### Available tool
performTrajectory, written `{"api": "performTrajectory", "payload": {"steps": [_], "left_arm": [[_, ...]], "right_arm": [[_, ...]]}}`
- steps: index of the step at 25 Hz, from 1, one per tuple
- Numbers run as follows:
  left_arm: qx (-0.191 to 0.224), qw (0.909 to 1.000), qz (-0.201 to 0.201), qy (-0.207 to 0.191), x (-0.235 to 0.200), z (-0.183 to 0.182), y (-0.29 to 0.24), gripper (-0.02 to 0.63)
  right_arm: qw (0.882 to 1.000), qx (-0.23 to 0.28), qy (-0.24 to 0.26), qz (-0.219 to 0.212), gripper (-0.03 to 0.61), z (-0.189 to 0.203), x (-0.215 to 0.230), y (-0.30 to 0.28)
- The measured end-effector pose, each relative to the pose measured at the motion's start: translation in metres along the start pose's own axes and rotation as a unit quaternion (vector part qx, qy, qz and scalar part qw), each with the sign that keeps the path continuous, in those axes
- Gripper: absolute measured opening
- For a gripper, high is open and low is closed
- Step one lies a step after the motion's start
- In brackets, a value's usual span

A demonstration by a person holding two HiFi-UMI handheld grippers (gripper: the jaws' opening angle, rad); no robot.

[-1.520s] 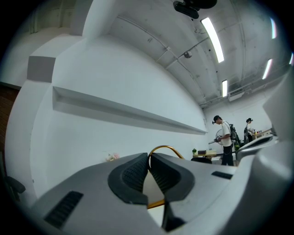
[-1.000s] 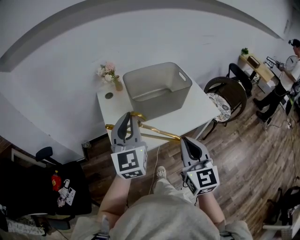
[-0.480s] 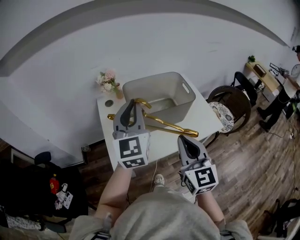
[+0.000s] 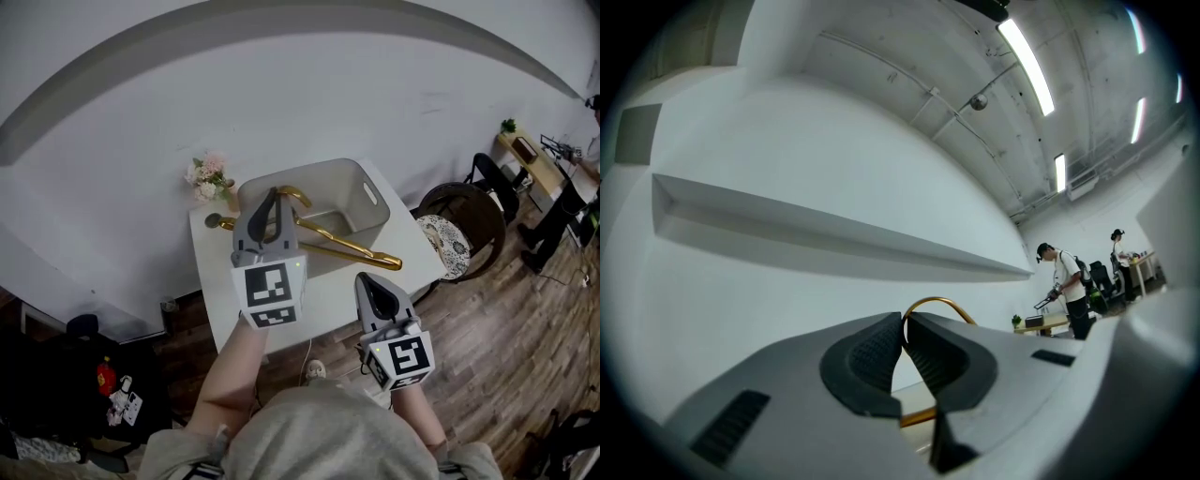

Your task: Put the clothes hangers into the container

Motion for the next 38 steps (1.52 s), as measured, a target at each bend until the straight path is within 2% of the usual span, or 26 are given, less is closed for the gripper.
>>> {"api": "performTrajectory", "payload": {"steps": [4, 8, 16, 20, 22, 28, 32, 38], "left_arm": [[0.004, 1.0000, 0.002, 0.000, 0.006, -0.001, -0.020, 0.020], [0.005, 1.0000, 0.004, 0.000, 0.009, 0.002, -0.040, 0.020], [0.001, 0.9999, 0.004, 0.012, 0.008, 0.015, -0.075, 0.020], [-0.003, 0.9999, 0.005, 0.016, 0.007, 0.025, -0.093, 0.020], [-0.007, 0.9998, 0.006, 0.017, 0.009, 0.031, -0.100, 0.020], [-0.031, 0.9994, 0.009, 0.013, 0.014, 0.056, -0.115, 0.020], [-0.048, 0.9986, 0.007, 0.019, 0.013, 0.072, -0.121, 0.020], [-0.074, 0.9970, 0.002, 0.022, 0.010, 0.088, -0.125, 0.020]], "right_arm": [[1.000, 0.001, -0.002, 0.002, 0.003, 0.003, 0.014, -0.010], [0.999, -0.029, -0.011, 0.008, 0.003, 0.006, 0.027, -0.021], [1.000, 0.000, -0.005, 0.003, 0.003, 0.010, 0.047, -0.047], [1.000, -0.024, -0.006, 0.005, 0.003, 0.011, 0.054, -0.057], [0.999, -0.033, -0.005, 0.007, 0.003, 0.010, 0.058, -0.061], [1.000, -0.015, -0.007, 0.003, 0.003, 0.017, 0.070, -0.071], [0.999, -0.040, -0.008, 0.005, 0.003, 0.018, 0.074, -0.074], [1.000, -0.026, -0.010, -0.003, 0.003, 0.022, 0.080, -0.078]]}}
Point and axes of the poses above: the fingertips, and each gripper's own axes: y backward along the fingers, x to its right, z out of its underside, the point moved 1 cm from there along y, backward along the fingers, and after that the axes turned 4 degrees about -x, right-handed, at the moved point
